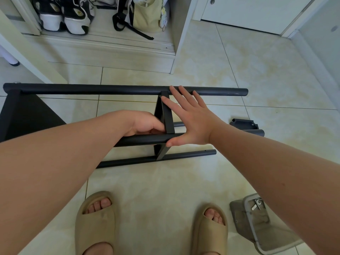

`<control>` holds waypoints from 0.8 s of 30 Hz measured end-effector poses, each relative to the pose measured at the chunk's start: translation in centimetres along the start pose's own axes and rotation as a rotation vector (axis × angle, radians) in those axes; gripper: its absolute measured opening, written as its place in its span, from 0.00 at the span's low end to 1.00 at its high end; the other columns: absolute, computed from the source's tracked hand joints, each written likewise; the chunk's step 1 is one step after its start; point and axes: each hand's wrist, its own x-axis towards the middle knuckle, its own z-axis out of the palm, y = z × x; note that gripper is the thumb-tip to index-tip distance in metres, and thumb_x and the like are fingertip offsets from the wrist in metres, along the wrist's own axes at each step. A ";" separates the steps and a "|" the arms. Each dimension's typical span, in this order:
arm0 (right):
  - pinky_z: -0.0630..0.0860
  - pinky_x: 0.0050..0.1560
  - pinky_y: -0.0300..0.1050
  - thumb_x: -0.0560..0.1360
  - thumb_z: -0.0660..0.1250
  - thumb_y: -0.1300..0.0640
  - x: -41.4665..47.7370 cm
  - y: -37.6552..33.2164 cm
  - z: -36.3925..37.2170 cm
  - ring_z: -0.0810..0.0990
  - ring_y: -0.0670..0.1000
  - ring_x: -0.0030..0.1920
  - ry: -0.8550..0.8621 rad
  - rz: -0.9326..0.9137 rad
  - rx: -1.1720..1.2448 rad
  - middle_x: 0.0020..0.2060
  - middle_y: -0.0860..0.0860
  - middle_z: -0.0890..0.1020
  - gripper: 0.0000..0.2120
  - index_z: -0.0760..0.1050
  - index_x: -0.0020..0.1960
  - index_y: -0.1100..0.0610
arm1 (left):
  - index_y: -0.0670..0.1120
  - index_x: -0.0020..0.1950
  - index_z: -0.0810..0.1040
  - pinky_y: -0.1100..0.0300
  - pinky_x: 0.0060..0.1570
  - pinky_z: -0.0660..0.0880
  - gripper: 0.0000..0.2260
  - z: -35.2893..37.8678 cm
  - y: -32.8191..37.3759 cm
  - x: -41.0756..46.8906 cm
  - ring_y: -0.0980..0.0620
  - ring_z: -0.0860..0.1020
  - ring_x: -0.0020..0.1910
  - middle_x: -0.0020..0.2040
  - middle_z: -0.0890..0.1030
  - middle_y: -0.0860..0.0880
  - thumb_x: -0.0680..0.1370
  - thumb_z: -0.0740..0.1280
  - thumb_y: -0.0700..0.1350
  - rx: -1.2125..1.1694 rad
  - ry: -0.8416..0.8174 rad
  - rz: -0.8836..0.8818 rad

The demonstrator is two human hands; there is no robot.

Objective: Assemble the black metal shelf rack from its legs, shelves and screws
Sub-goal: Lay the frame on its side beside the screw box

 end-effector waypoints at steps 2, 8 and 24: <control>0.39 0.79 0.62 0.63 0.51 0.16 0.0 0.0 0.1 0.37 0.57 0.81 0.004 0.000 0.012 0.82 0.53 0.39 0.59 0.40 0.83 0.47 | 0.43 0.46 0.83 0.60 0.44 0.76 0.06 0.0 0.0 0.0 0.51 0.82 0.39 0.42 0.86 0.47 0.79 0.66 0.41 0.010 0.012 0.005; 0.38 0.79 0.63 0.63 0.51 0.16 0.0 0.1 0.1 0.36 0.56 0.81 0.001 0.001 0.010 0.82 0.52 0.38 0.58 0.40 0.83 0.46 | 0.41 0.51 0.83 0.54 0.51 0.78 0.08 -0.2 -0.2 0.3 0.49 0.81 0.41 0.40 0.85 0.46 0.79 0.66 0.43 0.009 -0.001 -0.037; 0.39 0.80 0.60 0.63 0.51 0.16 0.1 0.0 0.0 0.37 0.57 0.81 0.001 -0.002 -0.016 0.82 0.53 0.39 0.58 0.40 0.83 0.47 | 0.43 0.45 0.83 0.55 0.51 0.75 0.04 -0.3 -0.3 0.5 0.47 0.80 0.42 0.41 0.84 0.45 0.77 0.68 0.40 0.041 0.064 -0.020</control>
